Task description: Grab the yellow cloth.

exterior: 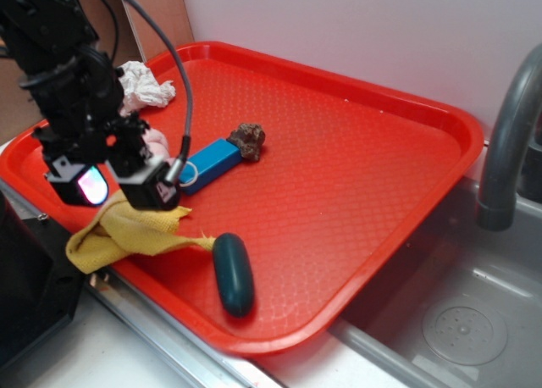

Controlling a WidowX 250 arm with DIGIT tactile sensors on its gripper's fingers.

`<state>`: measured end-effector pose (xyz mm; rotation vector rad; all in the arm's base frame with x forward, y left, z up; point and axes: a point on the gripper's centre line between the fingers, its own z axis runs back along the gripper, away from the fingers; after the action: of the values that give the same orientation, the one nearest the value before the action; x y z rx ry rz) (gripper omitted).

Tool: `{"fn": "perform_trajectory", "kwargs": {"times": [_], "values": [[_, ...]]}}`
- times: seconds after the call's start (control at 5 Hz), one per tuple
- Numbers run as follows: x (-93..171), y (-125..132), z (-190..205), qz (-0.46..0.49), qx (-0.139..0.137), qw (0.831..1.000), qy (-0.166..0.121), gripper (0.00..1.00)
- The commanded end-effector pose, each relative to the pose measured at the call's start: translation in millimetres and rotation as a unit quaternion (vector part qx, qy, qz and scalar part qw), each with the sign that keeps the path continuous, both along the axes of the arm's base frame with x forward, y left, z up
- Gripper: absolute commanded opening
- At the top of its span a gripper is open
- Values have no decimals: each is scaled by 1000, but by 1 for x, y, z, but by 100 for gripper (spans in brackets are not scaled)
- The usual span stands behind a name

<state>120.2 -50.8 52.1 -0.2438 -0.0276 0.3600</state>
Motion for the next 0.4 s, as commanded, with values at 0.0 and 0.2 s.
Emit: {"fn": "perform_trajectory", "kwargs": {"times": [0.0, 0.2], "values": [[12, 5, -26, -26, 24, 999, 10, 17], [-1, 1, -20, -40, 24, 999, -1, 0]]}}
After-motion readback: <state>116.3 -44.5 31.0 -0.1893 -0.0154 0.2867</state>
